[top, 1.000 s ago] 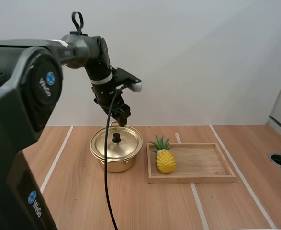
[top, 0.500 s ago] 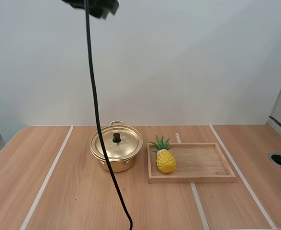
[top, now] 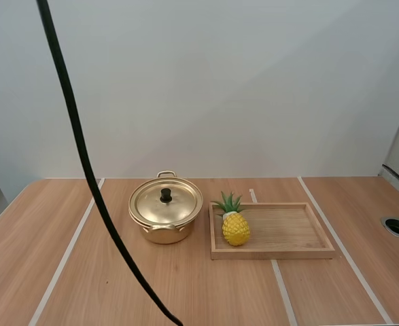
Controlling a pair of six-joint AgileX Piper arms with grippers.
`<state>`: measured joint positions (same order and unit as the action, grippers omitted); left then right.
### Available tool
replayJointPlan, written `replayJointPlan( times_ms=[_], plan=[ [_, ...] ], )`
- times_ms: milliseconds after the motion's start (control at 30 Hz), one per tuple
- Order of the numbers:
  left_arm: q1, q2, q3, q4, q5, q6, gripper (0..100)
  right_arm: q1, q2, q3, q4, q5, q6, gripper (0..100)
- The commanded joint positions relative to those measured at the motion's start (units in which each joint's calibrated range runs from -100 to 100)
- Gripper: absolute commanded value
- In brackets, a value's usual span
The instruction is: Open the pot, put the grape inside, and close it
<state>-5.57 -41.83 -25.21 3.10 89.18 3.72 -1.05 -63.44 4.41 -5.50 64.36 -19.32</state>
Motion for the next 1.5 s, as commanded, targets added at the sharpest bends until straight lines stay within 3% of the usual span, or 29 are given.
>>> replayJointPlan(
  times_ms=[0,433,700,767,867,967,1167,1467],
  plan=[
    [-0.07,-0.55,-0.27,1.13,0.13,-0.53,1,-0.22,-0.61,-0.4,0.07,-1.6,1.19,0],
    [-0.07,-15.01,4.55,0.89,-1.0,-7.67,0,-0.22,-3.06,-0.13,-0.42,2.93,2.7,0],
    [0.0,-31.61,17.68,1.5,-10.51,-10.28,0,-0.22,-16.55,6.56,-0.41,-7.87,6.28,0],
    [0.68,-34.2,19.88,3.54,-10.75,-11.65,0,-0.22,-21.41,9.81,-0.41,-9.31,6.28,0],
    [3.11,-37.75,22.94,7.51,-10.75,-17.35,0,-0.22,-28.08,14.59,-0.41,-12.37,6.28,0],
    [4.15,-40.91,26.45,6.45,-11.46,-19.22,0,-0.22,-32.99,18.07,-0.41,-13.7,6.67,0],
    [4.22,-47.28,39.35,6.06,-22.44,-19.64,0,-0.22,-36.56,23.29,-0.41,-14.7,8.98,0],
    [4.22,-52.88,63.74,6.18,-45.04,-23.45,0,-0.22,-36.56,37.38,-0.79,-26.11,9.98,0]
  ],
)
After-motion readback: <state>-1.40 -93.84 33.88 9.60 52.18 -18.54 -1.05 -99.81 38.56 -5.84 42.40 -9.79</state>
